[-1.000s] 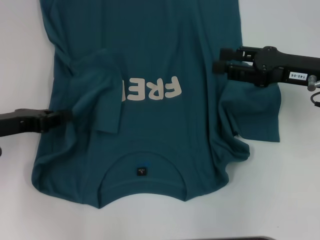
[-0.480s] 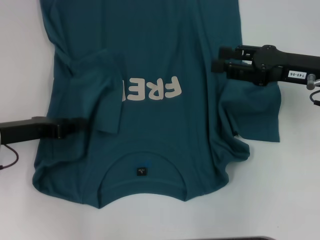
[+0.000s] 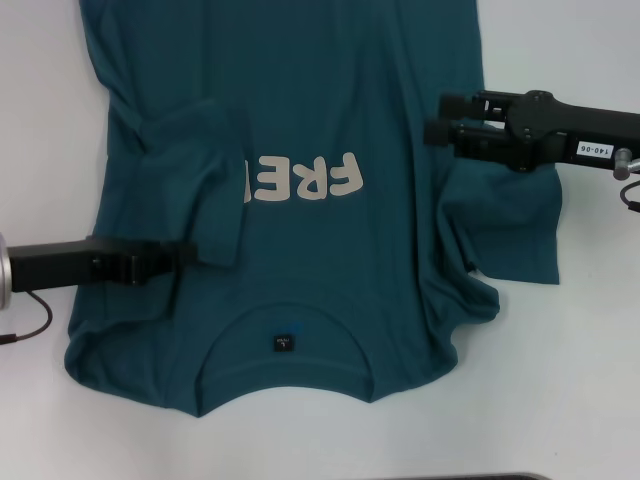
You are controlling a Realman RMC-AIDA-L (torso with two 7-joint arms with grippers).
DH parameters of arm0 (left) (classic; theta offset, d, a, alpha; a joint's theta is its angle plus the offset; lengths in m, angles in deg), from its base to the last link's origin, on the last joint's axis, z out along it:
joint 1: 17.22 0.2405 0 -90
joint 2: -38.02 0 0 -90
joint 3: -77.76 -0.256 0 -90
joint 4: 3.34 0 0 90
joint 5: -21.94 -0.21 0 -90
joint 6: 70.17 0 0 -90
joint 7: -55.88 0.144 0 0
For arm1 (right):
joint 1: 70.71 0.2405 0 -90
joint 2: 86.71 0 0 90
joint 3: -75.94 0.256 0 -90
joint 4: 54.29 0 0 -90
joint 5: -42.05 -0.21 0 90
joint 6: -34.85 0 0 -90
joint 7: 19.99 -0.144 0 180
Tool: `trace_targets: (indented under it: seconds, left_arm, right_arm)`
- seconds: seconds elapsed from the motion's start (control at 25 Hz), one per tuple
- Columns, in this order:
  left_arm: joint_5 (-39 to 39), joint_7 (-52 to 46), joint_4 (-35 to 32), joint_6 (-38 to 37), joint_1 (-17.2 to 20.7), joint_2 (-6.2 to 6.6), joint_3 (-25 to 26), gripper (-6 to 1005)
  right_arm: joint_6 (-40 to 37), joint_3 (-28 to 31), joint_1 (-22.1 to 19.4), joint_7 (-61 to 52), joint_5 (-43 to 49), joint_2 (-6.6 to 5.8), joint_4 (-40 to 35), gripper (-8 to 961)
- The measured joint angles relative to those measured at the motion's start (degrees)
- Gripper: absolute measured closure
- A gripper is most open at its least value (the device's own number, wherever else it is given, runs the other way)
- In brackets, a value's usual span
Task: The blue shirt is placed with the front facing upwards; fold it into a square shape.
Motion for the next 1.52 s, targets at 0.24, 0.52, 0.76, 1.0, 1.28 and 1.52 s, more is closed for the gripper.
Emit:
trace_targets:
  seconds: [0.24, 0.52, 0.76, 1.0, 1.28, 1.52]
  left_arm:
    - [6.0, 0.8, 1.3, -5.2, 0.4, 1.12, 1.6, 877]
    - [12.2, 1.5, 1.3, -10.1, 0.6, 2.60, 6.1, 782]
    - [12.9, 1.8, 1.3, -10.8, 0.8, 2.63, 7.0, 561]
    - [12.9, 1.8, 1.2, -10.8, 0.8, 2.49, 7.0, 380]
    - [12.9, 2.0, 1.3, -10.4, 0.8, 2.54, 7.0, 276]
    - [12.9, 2.1, 0.9, -9.6, 0.8, 2.69, 7.1, 247]
  right_arm:
    - [0.0, 0.0, -0.8, -0.1, 0.0, -0.19, -0.2, 518]
    - [-0.3, -0.3, -2.3, -3.0, 0.3, -1.92, -0.6, 519]
    - [0.0, -0.4, -4.8, -11.0, 2.7, -4.37, -3.0, 520]
    - [-0.4, -0.2, -7.8, -22.7, 7.5, -5.36, -8.9, 521]
    - [2.3, 1.0, -9.9, -30.6, 10.5, -7.02, -9.6, 523]
    - [5.8, 2.0, -10.0, -30.8, 11.5, -6.42, -9.0, 524]
